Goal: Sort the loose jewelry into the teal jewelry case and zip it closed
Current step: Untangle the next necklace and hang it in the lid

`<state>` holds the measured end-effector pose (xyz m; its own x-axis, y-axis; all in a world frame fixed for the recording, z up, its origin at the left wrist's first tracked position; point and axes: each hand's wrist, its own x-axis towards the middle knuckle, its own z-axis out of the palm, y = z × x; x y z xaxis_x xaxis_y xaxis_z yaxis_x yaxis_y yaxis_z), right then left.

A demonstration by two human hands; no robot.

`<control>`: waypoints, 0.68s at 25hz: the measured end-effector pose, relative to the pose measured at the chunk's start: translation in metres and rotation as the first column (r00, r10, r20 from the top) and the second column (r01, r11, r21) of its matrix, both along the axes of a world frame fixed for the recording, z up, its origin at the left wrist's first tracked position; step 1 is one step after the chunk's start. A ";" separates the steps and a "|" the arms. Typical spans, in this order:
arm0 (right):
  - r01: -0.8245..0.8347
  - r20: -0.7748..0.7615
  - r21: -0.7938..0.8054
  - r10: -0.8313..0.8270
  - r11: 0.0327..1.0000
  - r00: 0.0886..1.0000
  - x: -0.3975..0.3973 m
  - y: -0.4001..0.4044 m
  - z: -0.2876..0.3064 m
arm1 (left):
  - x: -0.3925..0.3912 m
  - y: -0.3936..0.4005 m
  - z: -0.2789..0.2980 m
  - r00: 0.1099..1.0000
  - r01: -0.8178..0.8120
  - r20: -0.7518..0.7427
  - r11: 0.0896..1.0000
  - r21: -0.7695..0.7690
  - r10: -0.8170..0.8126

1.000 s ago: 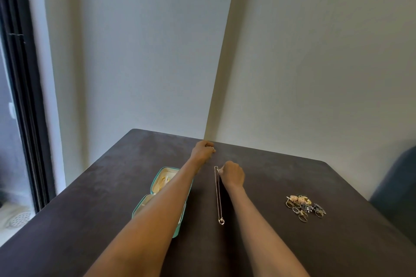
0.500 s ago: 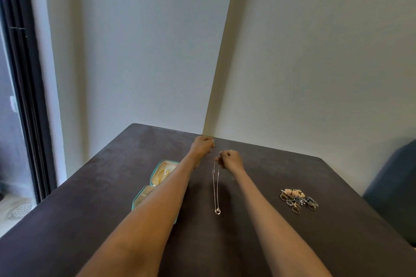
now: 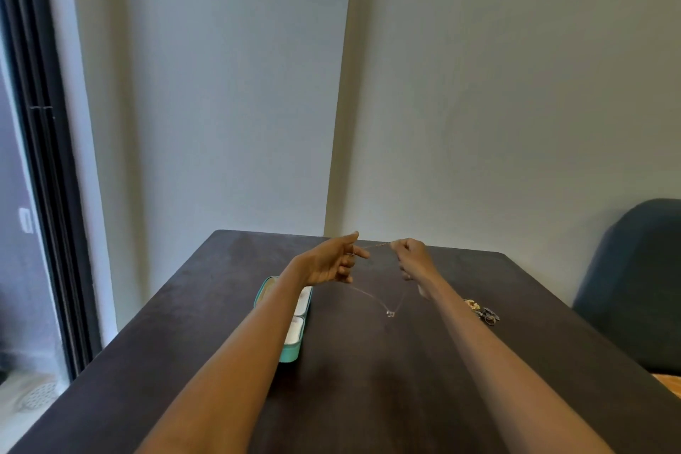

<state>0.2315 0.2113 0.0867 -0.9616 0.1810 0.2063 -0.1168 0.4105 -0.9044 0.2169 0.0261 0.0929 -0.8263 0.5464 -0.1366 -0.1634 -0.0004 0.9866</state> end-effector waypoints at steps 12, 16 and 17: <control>-0.224 0.023 0.212 0.225 0.951 0.974 0.044 -0.043 -0.004 | 0.027 0.010 0.001 0.926 -0.359 0.152 0.682 0.638 0.345; -0.271 0.003 0.199 0.276 0.942 0.961 0.051 -0.058 0.007 | 0.028 0.001 -0.011 0.871 -0.449 -0.060 0.841 0.304 0.487; -0.271 -0.008 0.174 0.277 0.947 0.961 0.053 -0.058 0.012 | 0.030 -0.002 -0.014 0.879 -0.437 -0.081 0.862 0.256 0.469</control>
<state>0.2847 0.1530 0.0986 -0.9616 -0.1289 0.2424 -0.2740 0.5055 -0.8181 0.2466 0.0245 0.0790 -0.9911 0.1093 0.0755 0.0443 -0.2640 0.9635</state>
